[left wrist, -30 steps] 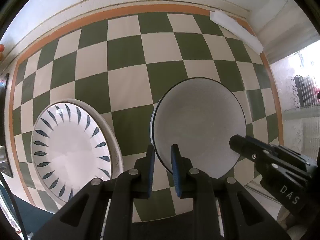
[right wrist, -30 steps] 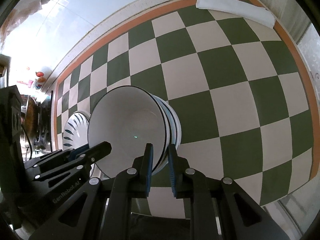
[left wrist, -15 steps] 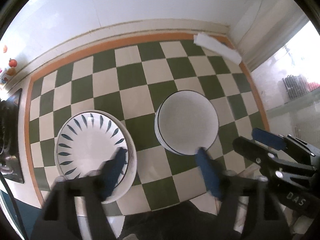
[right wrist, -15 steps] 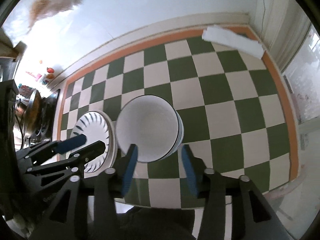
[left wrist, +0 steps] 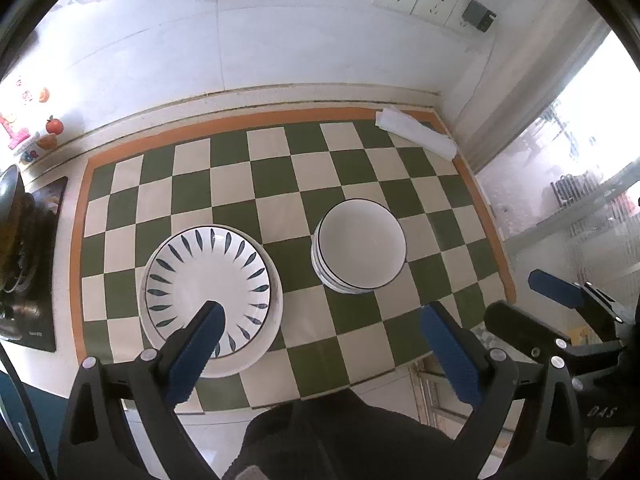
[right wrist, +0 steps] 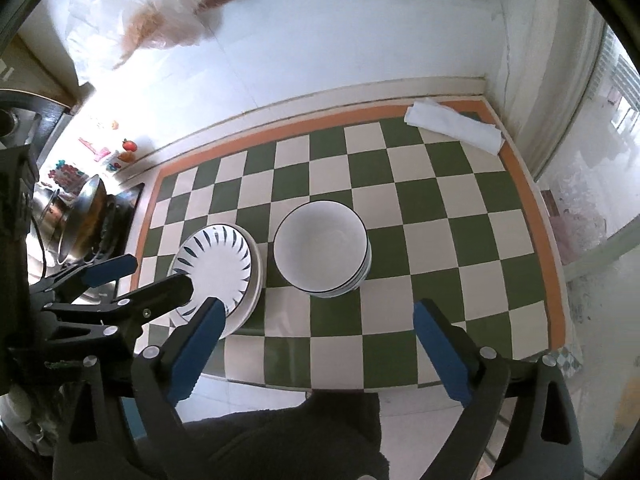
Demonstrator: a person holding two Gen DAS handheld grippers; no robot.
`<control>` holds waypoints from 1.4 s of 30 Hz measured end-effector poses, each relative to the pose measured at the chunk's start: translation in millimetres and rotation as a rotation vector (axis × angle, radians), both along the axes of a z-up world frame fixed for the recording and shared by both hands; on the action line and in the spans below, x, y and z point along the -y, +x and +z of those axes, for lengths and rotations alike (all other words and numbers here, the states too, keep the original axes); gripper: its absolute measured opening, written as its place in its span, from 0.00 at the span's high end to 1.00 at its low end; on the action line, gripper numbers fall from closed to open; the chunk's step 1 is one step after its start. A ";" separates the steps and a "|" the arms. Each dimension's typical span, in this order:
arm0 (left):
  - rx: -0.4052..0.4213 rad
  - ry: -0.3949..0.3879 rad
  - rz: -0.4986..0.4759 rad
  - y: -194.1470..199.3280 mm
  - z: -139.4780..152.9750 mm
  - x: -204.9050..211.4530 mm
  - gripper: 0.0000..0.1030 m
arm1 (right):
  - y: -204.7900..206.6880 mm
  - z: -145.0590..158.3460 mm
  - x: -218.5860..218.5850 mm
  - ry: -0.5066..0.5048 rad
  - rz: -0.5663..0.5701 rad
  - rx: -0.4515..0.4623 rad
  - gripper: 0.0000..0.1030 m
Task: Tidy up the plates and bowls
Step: 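Grasp the nested bowl stack rim with the right gripper and lift it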
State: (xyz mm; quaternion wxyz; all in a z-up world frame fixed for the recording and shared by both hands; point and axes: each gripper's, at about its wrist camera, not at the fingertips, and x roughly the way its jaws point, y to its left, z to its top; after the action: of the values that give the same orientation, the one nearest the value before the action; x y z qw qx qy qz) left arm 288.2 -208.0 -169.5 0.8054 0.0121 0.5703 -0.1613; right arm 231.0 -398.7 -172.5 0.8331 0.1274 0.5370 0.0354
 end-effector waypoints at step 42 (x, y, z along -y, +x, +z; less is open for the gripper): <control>-0.491 -0.081 0.046 160.2 -169.5 22.1 0.03 | 102.8 -173.8 52.6 0.389 -0.147 -0.259 0.02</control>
State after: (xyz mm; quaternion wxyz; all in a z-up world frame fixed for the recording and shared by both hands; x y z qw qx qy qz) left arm 448.4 -230.1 -339.0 0.6461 -0.0726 0.7420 -0.1636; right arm 333.9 -451.3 -346.3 0.7174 0.3277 0.6118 0.0608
